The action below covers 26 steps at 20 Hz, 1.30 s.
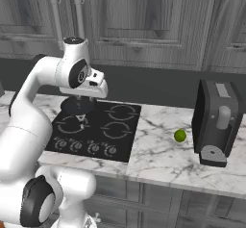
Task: Put the lime and garlic in the pan. Then turn on the rear left burner and set the heat to medium.
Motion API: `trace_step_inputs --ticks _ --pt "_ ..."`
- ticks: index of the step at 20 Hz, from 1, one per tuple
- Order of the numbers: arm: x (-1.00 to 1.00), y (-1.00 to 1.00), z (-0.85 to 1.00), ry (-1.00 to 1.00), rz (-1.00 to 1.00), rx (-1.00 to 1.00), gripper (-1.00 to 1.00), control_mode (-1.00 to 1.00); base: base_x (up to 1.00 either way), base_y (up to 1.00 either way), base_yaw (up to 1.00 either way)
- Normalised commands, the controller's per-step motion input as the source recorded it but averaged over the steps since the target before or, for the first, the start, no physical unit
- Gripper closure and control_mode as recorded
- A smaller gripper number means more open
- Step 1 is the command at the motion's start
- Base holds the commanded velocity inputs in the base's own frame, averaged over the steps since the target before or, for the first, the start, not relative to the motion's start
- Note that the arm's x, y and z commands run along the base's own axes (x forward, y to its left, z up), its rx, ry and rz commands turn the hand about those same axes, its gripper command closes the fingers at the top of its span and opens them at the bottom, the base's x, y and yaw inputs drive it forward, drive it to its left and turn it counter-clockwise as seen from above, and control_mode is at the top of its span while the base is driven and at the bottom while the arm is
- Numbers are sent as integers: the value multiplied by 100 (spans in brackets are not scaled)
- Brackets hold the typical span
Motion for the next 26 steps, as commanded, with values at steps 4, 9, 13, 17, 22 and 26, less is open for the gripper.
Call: trace_step_inputs --ticks 4,9,13,17,22,26 --pt "23 0 -1 0 -2 0 -100 -100 0 0 0" --pt "10 0 -10 0 -6 -1 -100 -100 0 0 0" --pt "20 -3 -27 0 -12 -10 -100 -100 0 0 0" --pt "33 -11 -46 12 -32 -14 -100 -100 0 0 0" --pt "23 -73 -34 0 -4 -2 -100 -100 0 0 0" --pt "16 -100 -10 -1 14 0 -100 -100 0 0 0"
